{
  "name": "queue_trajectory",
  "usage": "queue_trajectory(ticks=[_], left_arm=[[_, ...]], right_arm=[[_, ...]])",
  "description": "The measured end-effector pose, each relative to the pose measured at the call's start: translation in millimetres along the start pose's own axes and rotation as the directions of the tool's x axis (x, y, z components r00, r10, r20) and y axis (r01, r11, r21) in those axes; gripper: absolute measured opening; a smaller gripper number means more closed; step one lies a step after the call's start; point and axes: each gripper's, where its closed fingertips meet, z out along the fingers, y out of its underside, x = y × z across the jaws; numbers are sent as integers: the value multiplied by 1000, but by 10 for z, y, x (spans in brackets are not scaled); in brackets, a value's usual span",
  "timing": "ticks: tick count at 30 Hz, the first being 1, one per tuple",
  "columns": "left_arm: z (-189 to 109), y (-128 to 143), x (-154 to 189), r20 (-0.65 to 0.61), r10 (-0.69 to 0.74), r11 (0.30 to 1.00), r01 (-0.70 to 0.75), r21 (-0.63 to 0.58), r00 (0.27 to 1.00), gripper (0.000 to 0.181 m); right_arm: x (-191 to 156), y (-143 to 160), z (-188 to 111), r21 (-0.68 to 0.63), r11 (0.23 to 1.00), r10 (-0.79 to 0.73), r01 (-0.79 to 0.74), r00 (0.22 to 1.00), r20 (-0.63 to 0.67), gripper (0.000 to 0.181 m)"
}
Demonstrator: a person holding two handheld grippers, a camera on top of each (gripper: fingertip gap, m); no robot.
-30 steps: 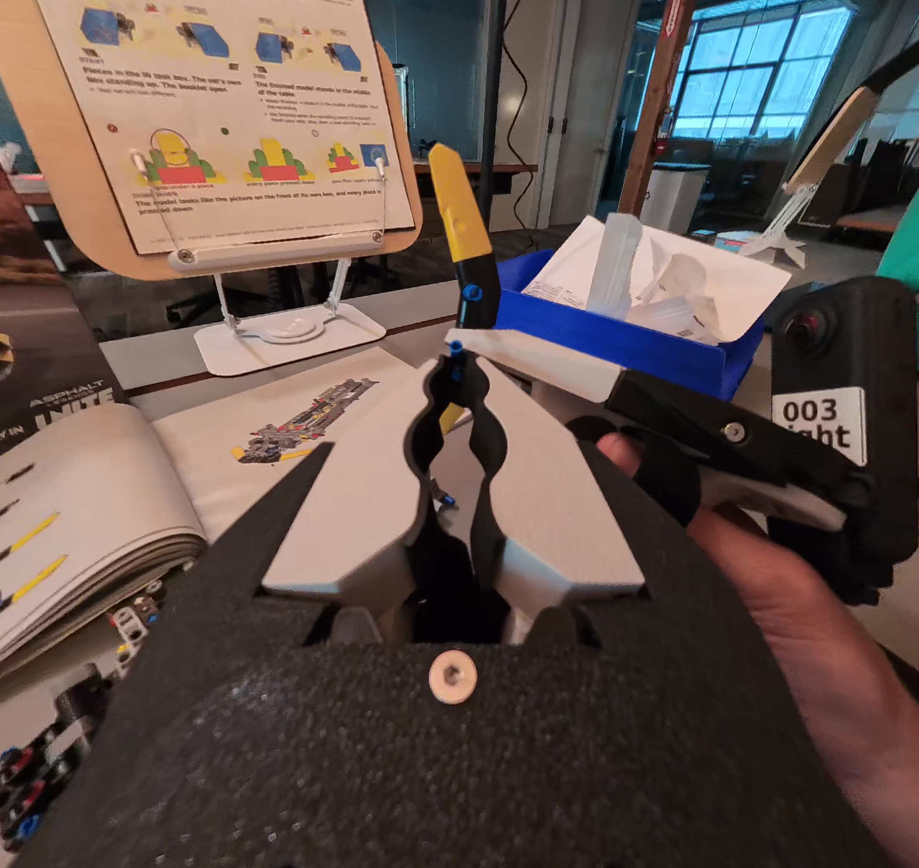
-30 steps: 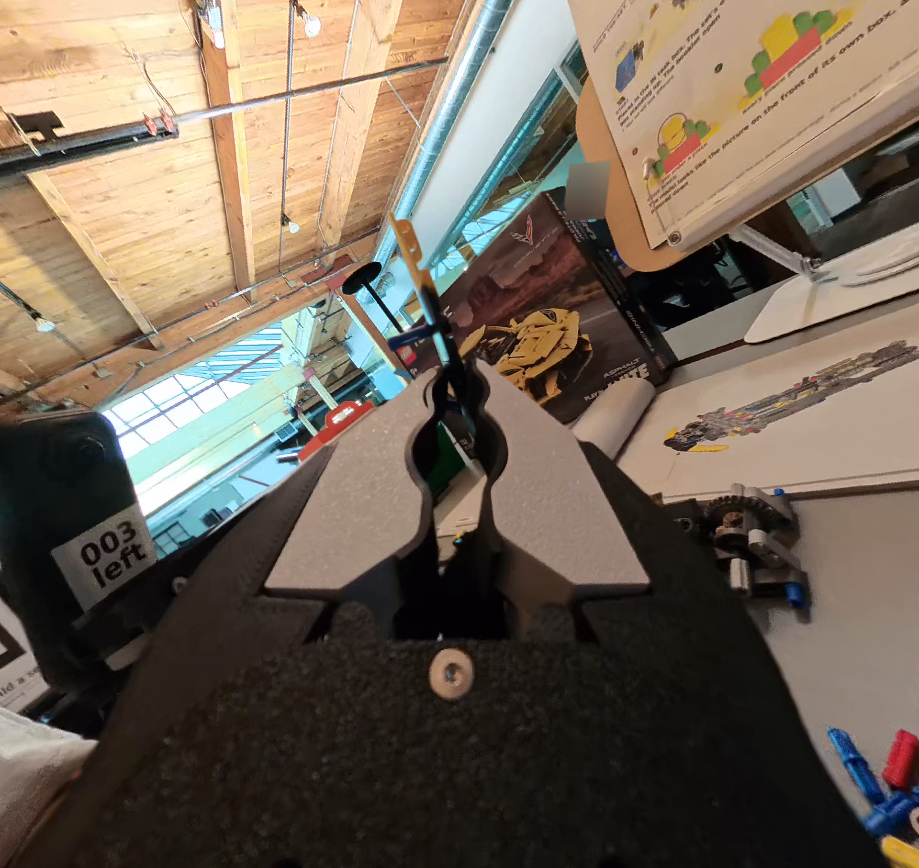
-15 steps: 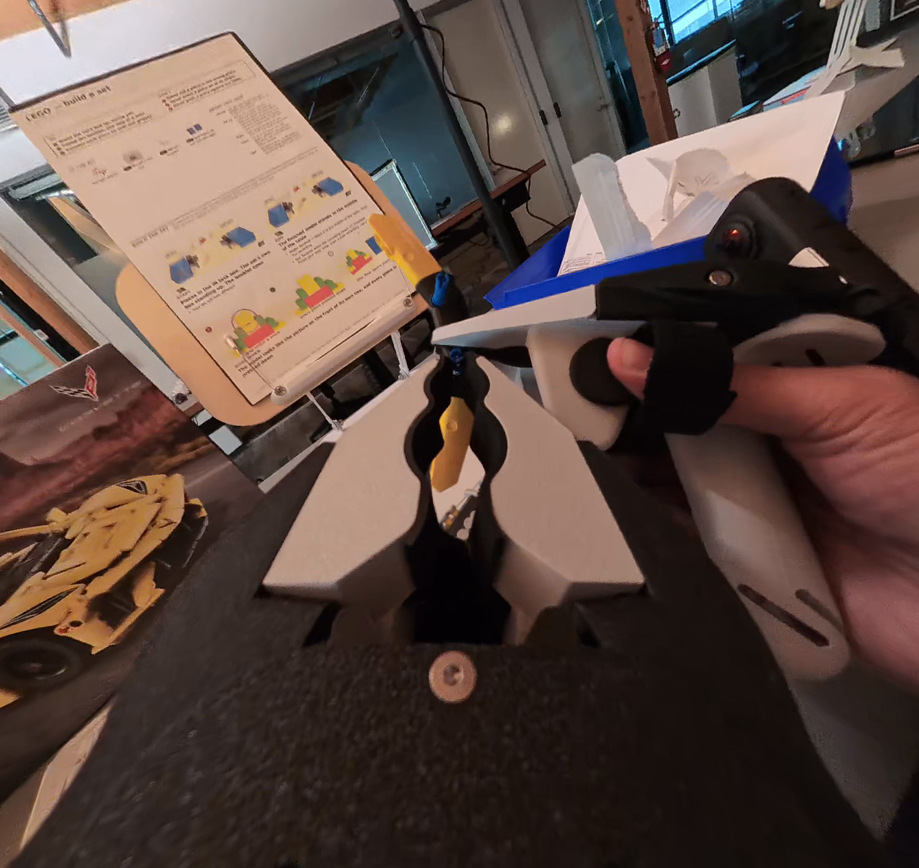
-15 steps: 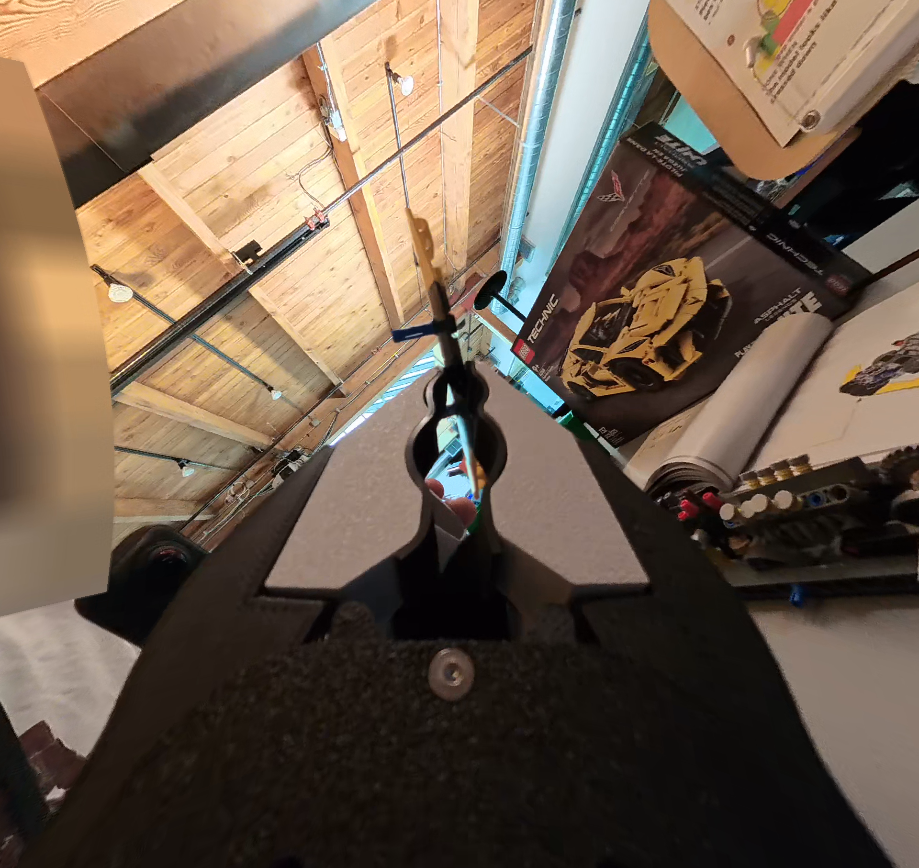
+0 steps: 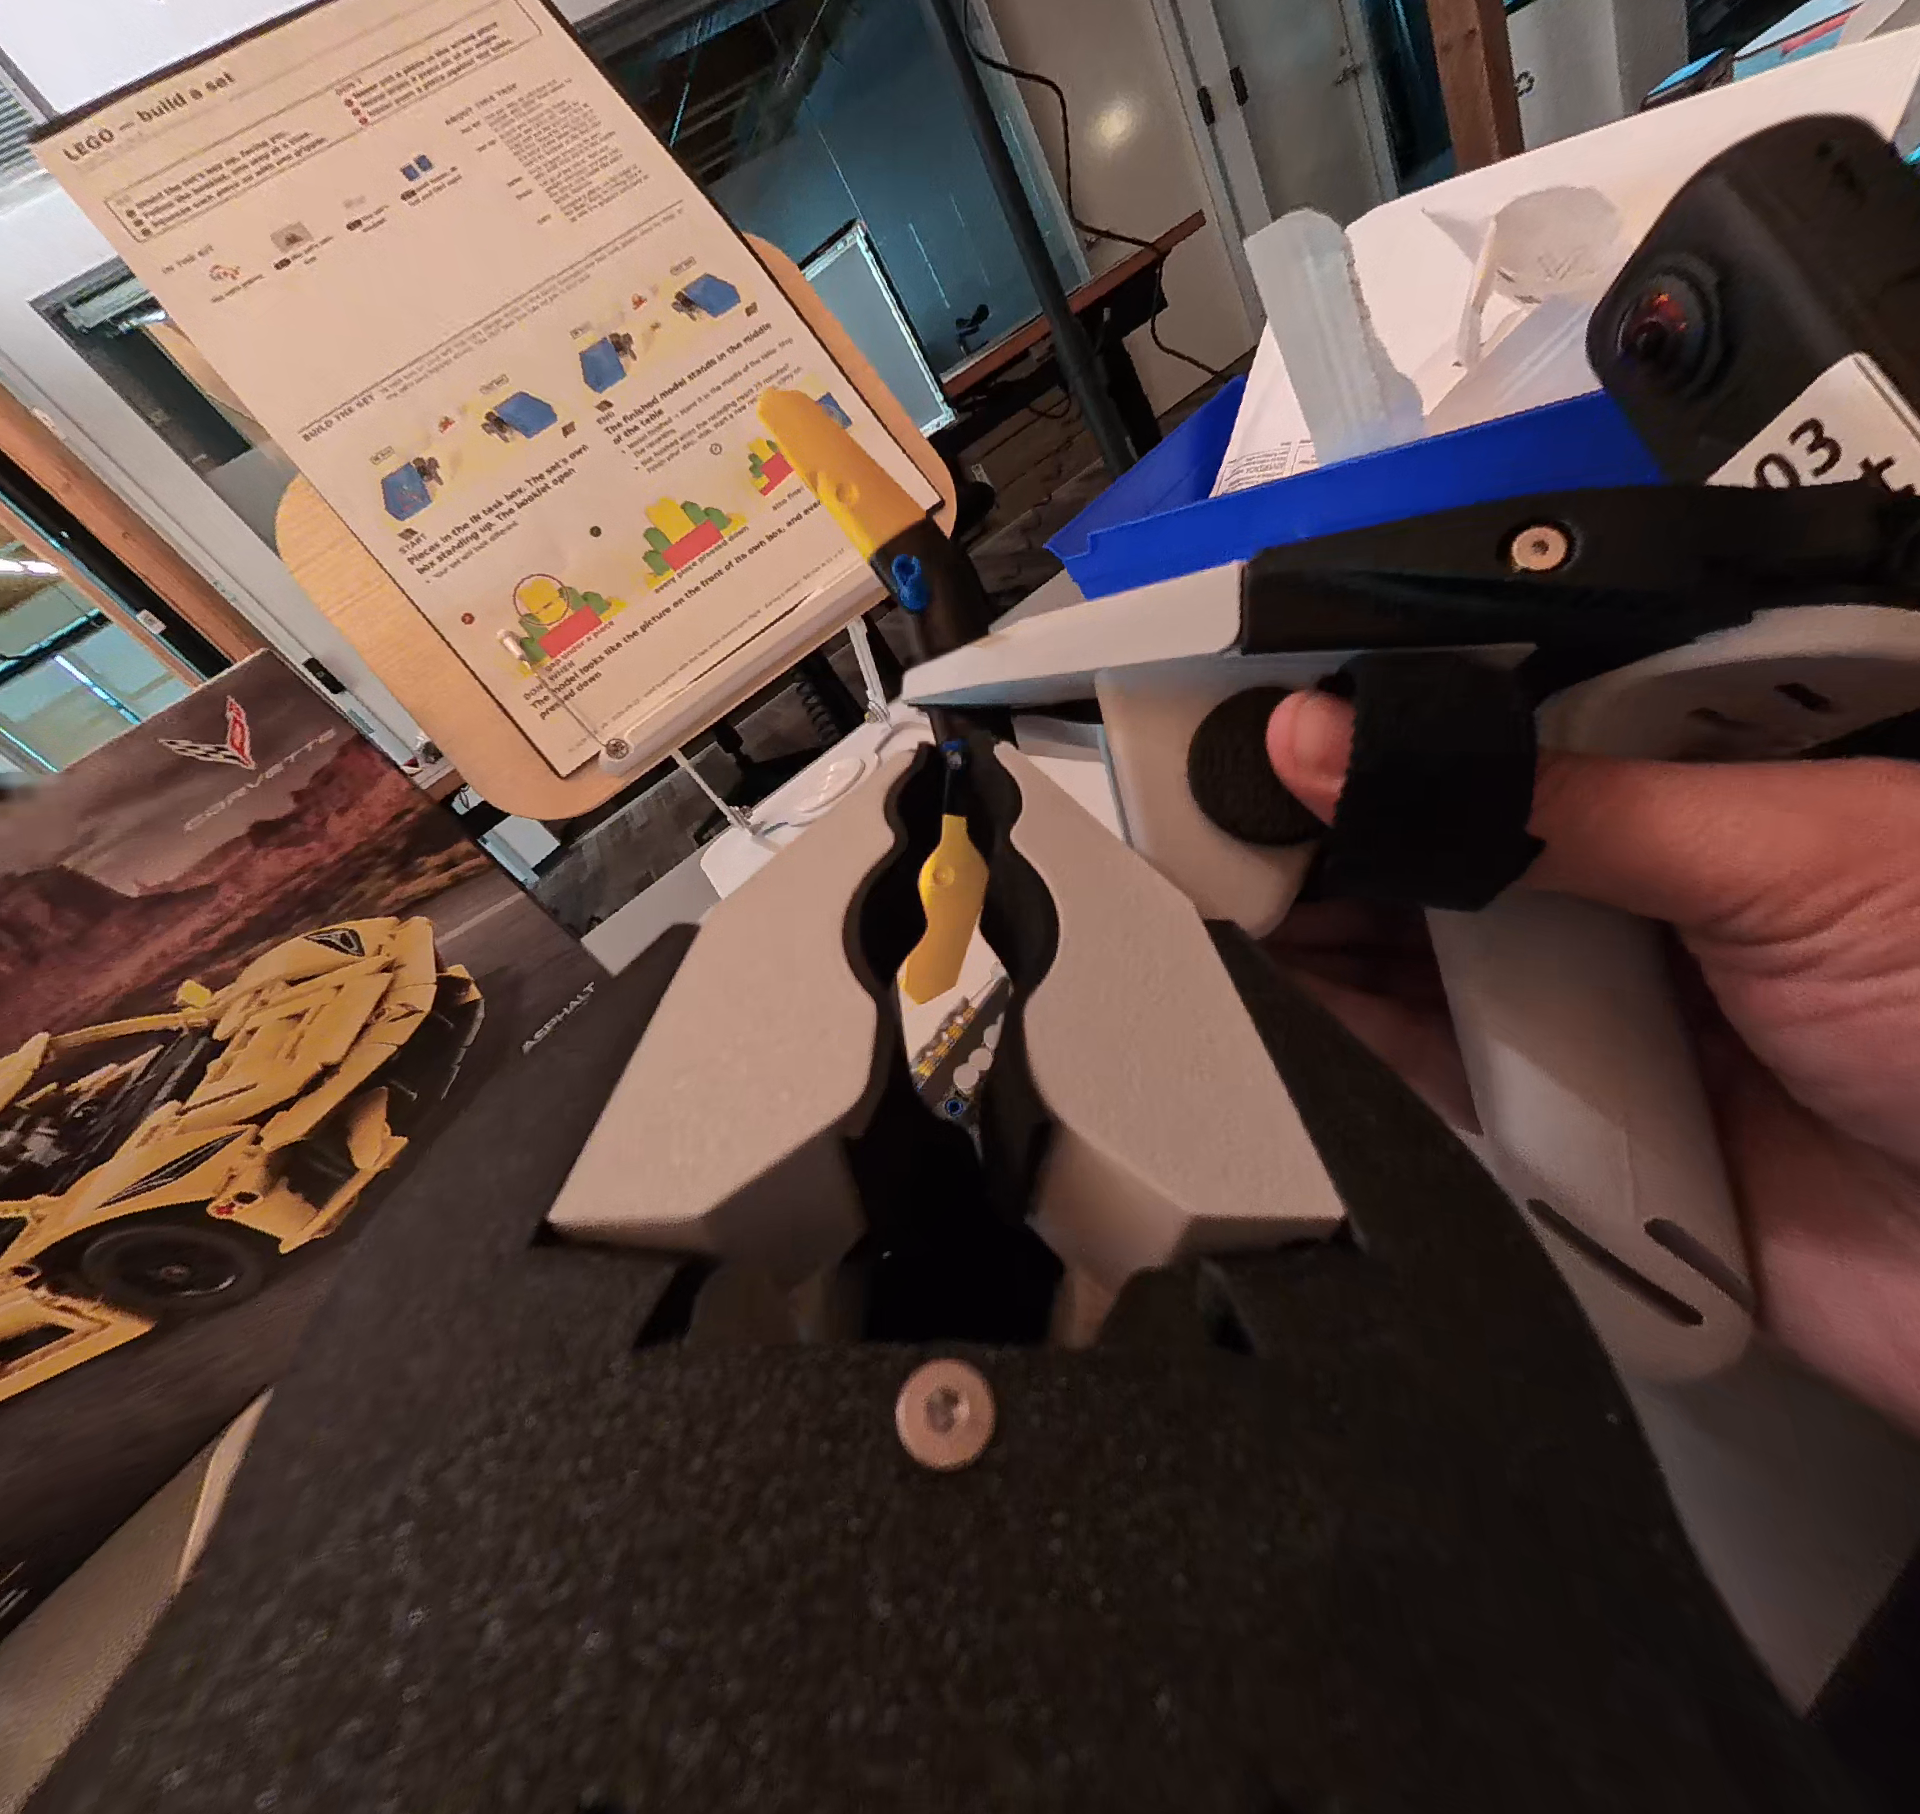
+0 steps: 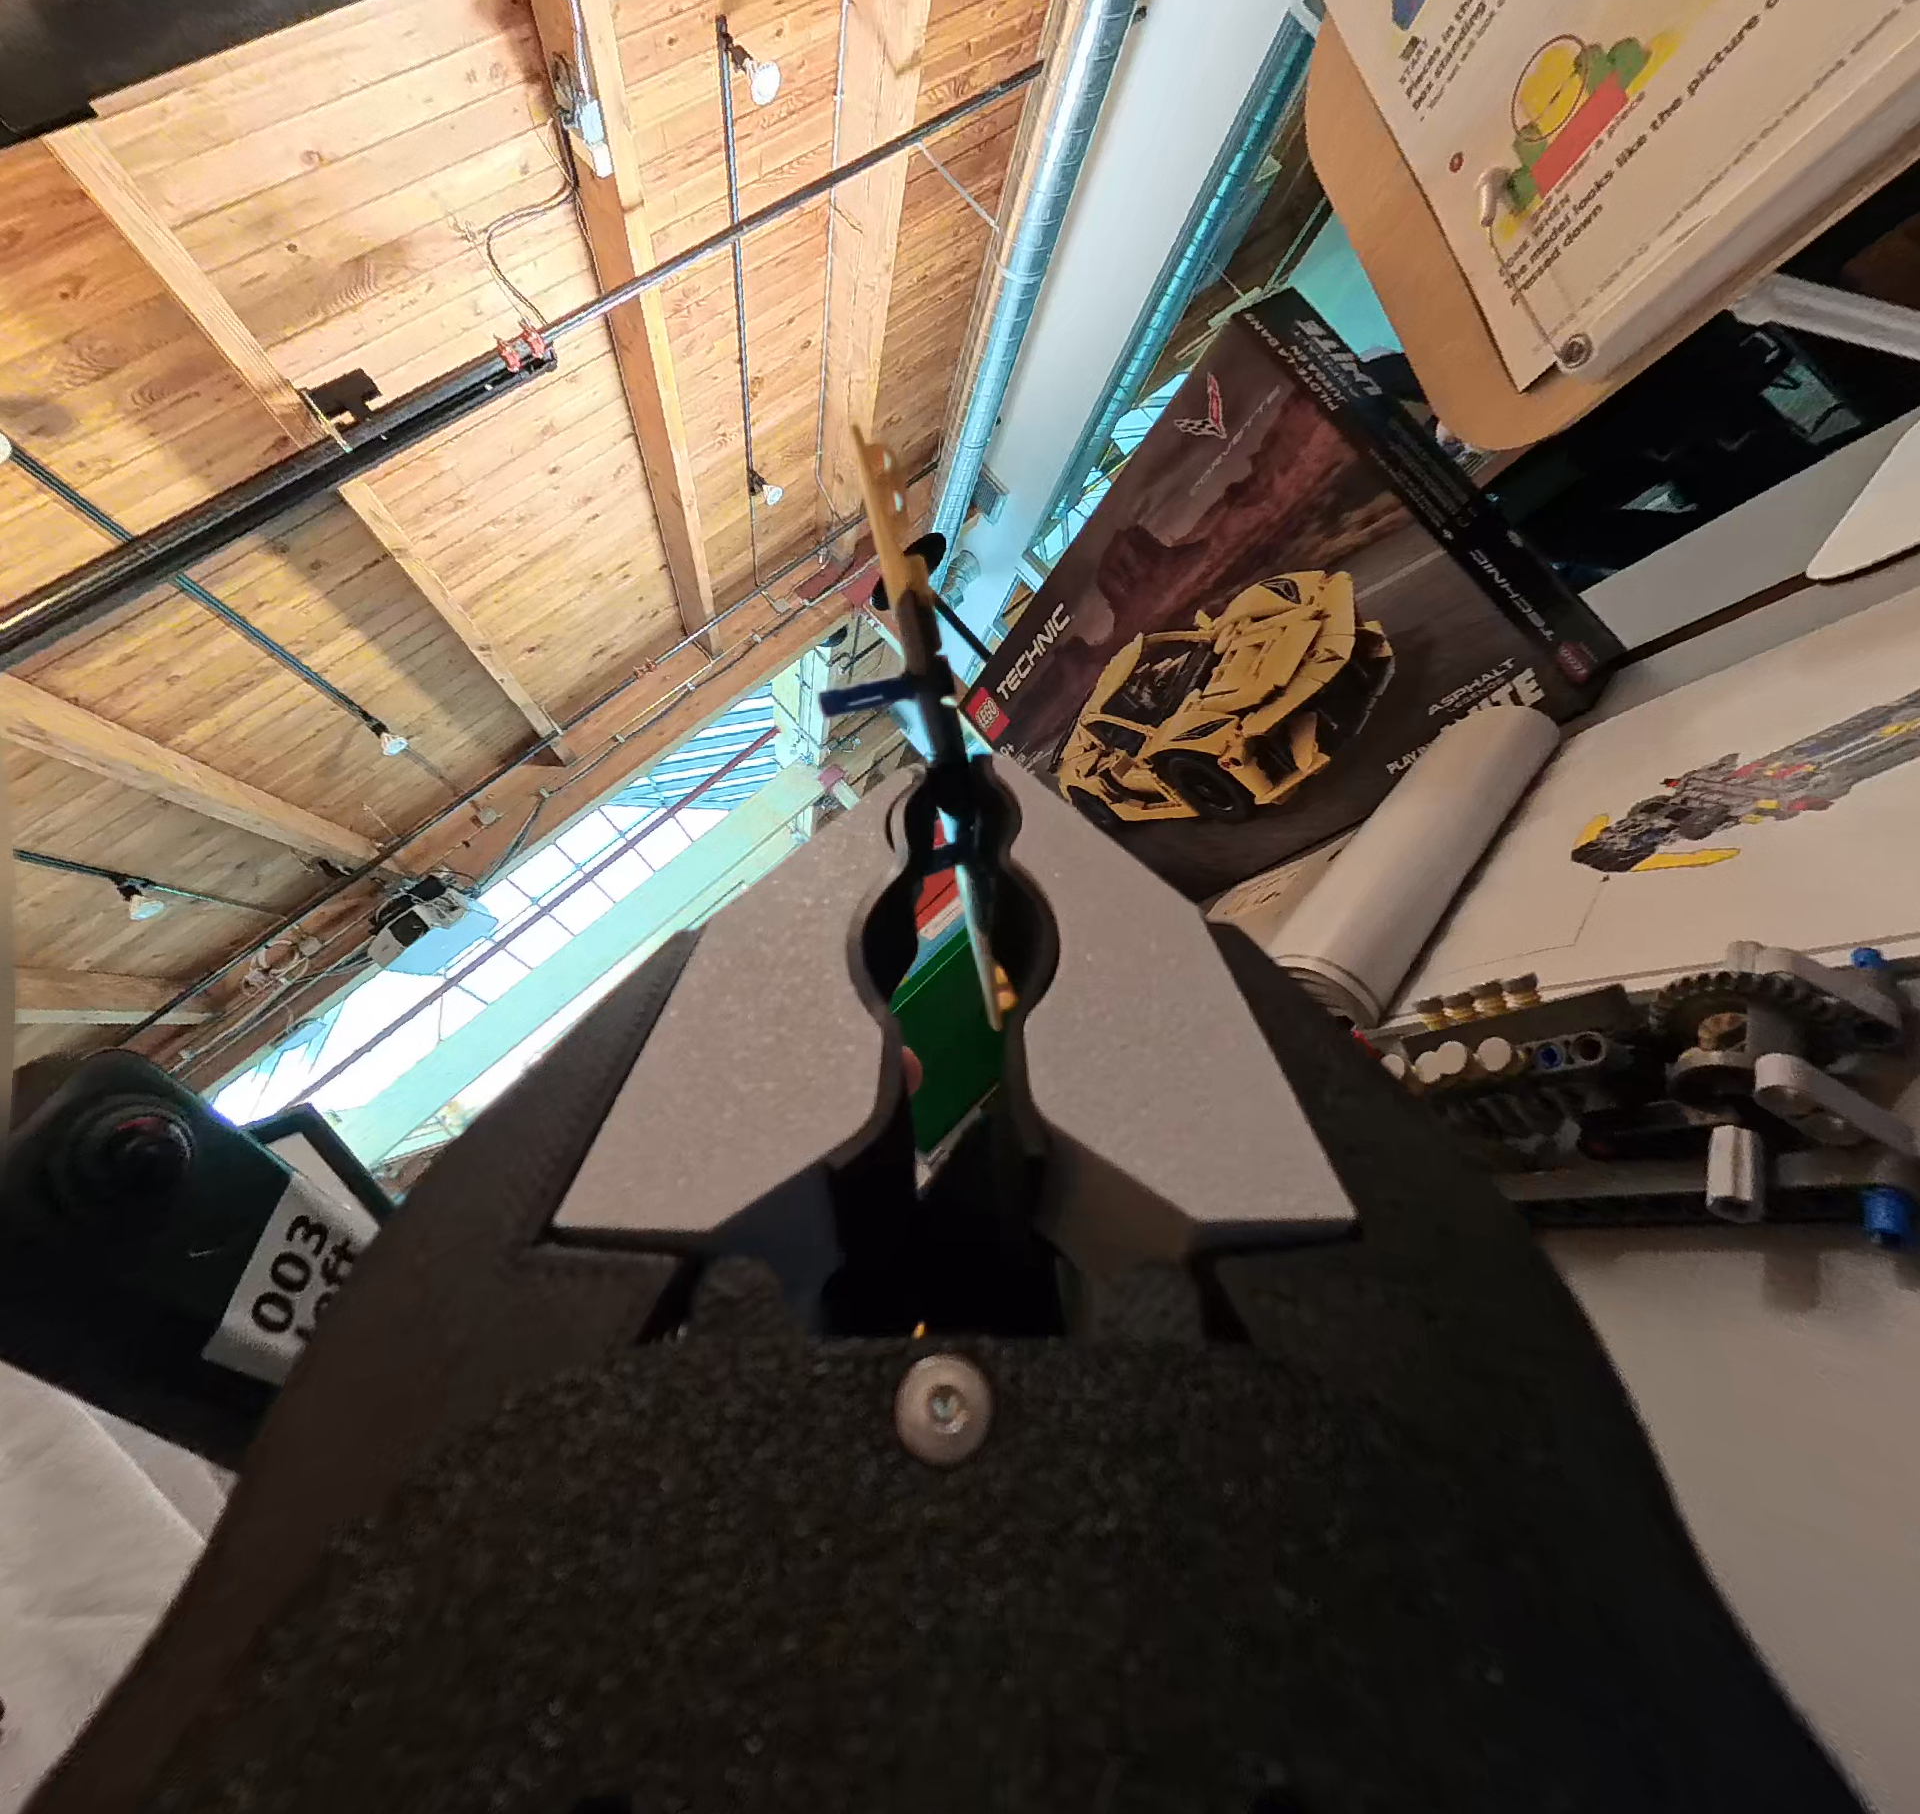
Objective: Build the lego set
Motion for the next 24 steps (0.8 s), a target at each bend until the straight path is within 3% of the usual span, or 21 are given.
queue_trajectory(ticks=[6,12,16,20,24], left_arm=[[16,47,21,-27,-23,999,23,-24,999,3],[32,84,12,-77,-145,989,142,-41,986,3],[37,83,27,-78,-119,993,116,-36,990,3],[27,60,58,-78,-34,999,33,-11,996,3],[34,52,71,-65,66,998,-66,8,996,3]], right_arm=[[25,9,-9,-19,999,-33,32,999,-29,5],[42,85,17,-130,951,-296,280,947,-122,5],[62,73,-3,-85,990,-123,116,989,-82,6],[78,51,-47,-48,982,186,-185,982,30,5],[84,55,-60,-56,962,269,-266,961,62,5]])
